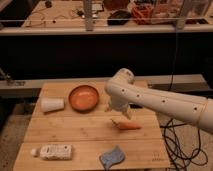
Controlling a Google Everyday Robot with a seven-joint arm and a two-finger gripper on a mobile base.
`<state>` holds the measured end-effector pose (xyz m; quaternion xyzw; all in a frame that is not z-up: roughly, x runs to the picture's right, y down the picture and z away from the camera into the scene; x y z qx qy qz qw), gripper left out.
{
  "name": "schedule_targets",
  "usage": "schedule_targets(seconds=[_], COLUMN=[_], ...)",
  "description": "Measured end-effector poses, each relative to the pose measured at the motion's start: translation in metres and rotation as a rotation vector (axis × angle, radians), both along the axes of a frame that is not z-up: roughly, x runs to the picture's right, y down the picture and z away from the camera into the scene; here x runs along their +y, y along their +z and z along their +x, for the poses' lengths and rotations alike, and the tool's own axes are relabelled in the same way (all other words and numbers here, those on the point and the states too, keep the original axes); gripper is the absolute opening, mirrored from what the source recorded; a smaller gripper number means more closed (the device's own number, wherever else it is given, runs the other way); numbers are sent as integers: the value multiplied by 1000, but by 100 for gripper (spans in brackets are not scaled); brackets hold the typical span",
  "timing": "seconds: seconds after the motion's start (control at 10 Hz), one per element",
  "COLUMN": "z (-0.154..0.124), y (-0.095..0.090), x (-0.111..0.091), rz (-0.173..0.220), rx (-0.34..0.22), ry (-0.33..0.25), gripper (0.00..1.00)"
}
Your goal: Move the arm in a circular motion
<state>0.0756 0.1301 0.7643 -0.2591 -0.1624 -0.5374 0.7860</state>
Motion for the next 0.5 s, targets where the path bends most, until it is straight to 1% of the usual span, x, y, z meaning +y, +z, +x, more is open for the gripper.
schedule_targets(seconds=[0.2,0.5], z=[-7,-8], y=[4,3], x=[-2,-4], rz=[-1,0], rx=[-8,-14], ry=[-9,-16], gripper=[80,80])
